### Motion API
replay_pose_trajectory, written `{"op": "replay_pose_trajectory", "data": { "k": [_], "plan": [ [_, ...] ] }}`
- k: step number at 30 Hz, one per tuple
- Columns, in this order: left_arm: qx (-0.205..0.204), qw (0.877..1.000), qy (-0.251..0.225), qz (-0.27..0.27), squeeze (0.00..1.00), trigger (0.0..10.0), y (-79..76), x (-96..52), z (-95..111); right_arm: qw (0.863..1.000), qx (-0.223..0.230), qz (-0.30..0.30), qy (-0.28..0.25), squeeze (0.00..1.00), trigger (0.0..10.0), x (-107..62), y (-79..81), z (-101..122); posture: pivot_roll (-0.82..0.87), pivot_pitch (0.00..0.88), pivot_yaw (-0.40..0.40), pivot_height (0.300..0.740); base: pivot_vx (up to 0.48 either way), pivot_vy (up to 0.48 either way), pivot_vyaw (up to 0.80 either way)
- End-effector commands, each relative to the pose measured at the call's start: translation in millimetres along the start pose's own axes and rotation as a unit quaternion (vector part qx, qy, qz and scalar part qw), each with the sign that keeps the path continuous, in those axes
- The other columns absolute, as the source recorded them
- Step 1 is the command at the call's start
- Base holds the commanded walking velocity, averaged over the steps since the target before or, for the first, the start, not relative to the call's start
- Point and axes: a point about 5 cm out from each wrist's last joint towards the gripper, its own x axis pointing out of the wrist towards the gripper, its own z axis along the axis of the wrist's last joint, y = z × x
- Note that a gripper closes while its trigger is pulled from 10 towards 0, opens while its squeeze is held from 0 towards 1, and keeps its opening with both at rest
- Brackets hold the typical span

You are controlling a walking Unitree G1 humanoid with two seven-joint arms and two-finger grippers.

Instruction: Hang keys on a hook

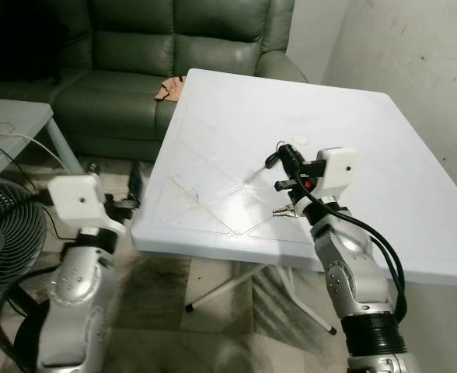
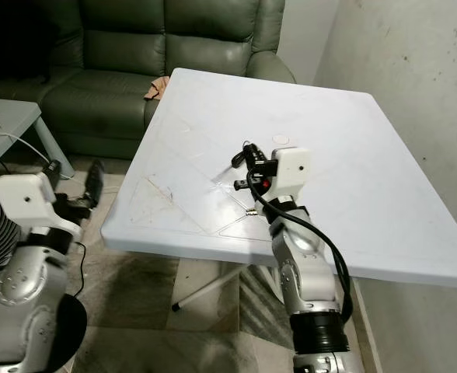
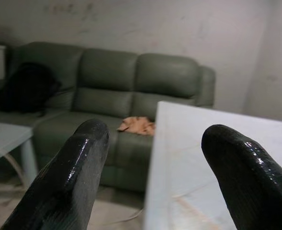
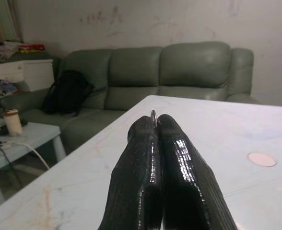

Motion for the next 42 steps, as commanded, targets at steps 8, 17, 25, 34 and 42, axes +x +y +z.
{"op": "replay_pose_trajectory", "data": {
  "k": [8, 17, 25, 34, 42],
  "plan": [
    [-0.007, 0.997, 0.035, 0.071, 0.00, 10.0, 22.6, -3.2, -16, 0.999, -0.020, -0.029, 0.005, 0.00, 10.0, -11.4, -15.4, -11, -0.02, 0.000, -0.055, 0.740, 0.000, 0.000, 0.00],
    [-0.009, 0.997, 0.030, 0.068, 0.00, 10.0, 21.1, 5.3, -15, 0.999, -0.033, -0.023, 0.008, 0.00, 10.0, -5.0, -11.8, -13, -0.02, 0.000, -0.053, 0.740, 0.000, 0.000, 0.00],
    [-0.017, 0.997, 0.034, 0.072, 0.00, 10.0, 19.7, 5.4, -17, 0.999, -0.036, -0.026, 0.017, 0.00, 10.0, -6.6, -12.6, -17, -0.03, 0.000, -0.052, 0.740, 0.000, 0.000, 0.00],
    [-0.011, 0.996, 0.041, 0.073, 0.00, 10.0, 22.0, 6.7, -20, 0.998, -0.045, -0.034, 0.029, 0.00, 10.0, -8.5, -14.2, -22, -0.04, 0.000, -0.046, 0.740, 0.000, 0.000, 0.00],
    [-0.011, 0.996, 0.041, 0.073, 0.00, 10.0, 22.0, 7.6, -22, 0.998, -0.044, -0.039, 0.020, 0.00, 10.0, -6.0, -17.9, -19, -0.04, 0.000, -0.048, 0.740, 0.000, 0.000, 0.00]
  ]
}}
